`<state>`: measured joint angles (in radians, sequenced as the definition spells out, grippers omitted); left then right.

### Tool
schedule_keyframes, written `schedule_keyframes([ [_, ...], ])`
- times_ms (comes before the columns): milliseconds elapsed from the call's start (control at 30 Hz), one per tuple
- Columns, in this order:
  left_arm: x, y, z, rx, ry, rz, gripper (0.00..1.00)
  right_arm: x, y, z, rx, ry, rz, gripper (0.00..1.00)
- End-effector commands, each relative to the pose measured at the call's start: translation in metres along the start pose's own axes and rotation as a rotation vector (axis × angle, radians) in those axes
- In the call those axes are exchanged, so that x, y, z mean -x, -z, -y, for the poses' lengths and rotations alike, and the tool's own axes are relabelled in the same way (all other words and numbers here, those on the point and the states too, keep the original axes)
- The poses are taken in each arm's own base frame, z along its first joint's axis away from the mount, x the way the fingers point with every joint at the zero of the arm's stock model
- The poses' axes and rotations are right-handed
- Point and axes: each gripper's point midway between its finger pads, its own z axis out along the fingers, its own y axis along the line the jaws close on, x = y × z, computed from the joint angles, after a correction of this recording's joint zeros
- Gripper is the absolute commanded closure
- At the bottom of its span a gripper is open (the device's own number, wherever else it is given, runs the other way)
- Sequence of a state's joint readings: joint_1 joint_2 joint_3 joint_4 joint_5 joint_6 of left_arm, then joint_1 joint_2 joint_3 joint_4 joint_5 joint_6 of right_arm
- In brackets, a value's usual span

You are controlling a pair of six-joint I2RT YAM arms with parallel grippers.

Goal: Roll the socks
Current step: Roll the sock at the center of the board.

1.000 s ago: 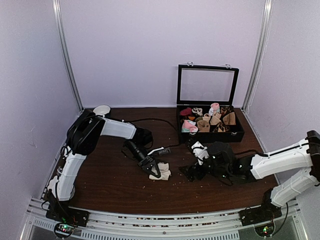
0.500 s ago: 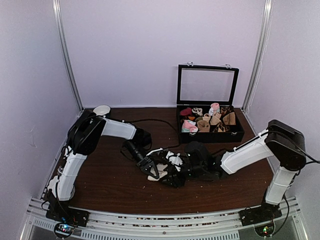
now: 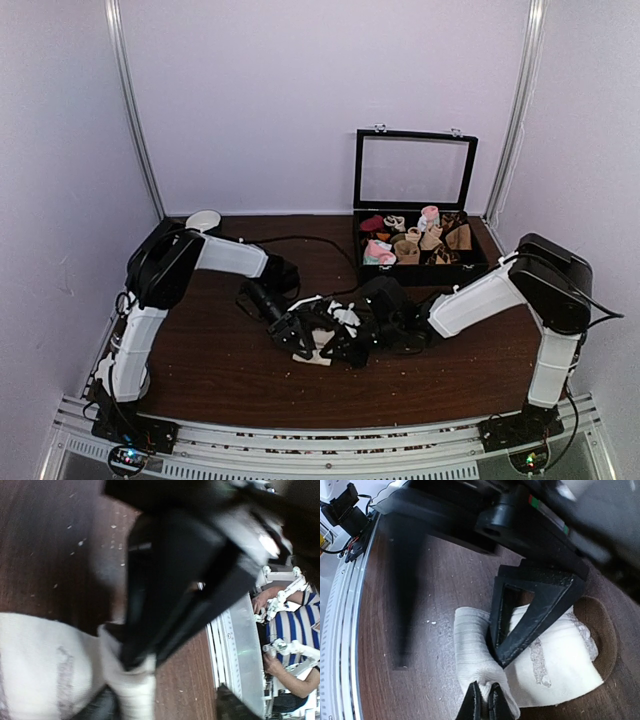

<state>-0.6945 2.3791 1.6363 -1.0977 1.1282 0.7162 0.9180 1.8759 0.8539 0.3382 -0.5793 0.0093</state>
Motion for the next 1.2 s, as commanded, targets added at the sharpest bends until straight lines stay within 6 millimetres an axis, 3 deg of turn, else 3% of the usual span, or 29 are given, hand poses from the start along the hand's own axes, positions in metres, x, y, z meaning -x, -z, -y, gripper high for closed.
schedule_keyframes([
  [0,-0.020,0.011,-0.016,0.191,-0.106,-0.094,0.02,-0.028,-0.009,0.009,-0.013,-0.130,-0.135,1.00],
  [267,0.003,0.060,-0.012,0.572,-0.251,-0.032,0.02,-0.056,-0.011,0.018,-0.074,-0.350,-0.208,1.00],
  [433,0.011,0.081,-0.003,0.701,-0.302,-0.006,0.02,-0.058,-0.013,0.021,-0.086,-0.425,-0.237,1.00],
  [567,0.019,0.087,0.016,0.728,-0.394,0.010,0.02,-0.050,-0.019,0.020,-0.045,-0.553,-0.234,1.00],
  [800,0.001,0.055,0.034,0.645,-0.491,-0.097,0.02,-0.054,-0.034,0.024,-0.008,-0.757,-0.300,1.00],
  [1000,-0.031,0.019,0.025,0.627,-0.540,-0.248,0.02,-0.053,-0.041,0.025,0.043,-0.876,-0.285,1.00],
  [1167,-0.040,0.017,0.015,0.648,-0.554,-0.294,0.04,-0.057,-0.038,0.029,0.047,-0.906,-0.288,1.00],
])
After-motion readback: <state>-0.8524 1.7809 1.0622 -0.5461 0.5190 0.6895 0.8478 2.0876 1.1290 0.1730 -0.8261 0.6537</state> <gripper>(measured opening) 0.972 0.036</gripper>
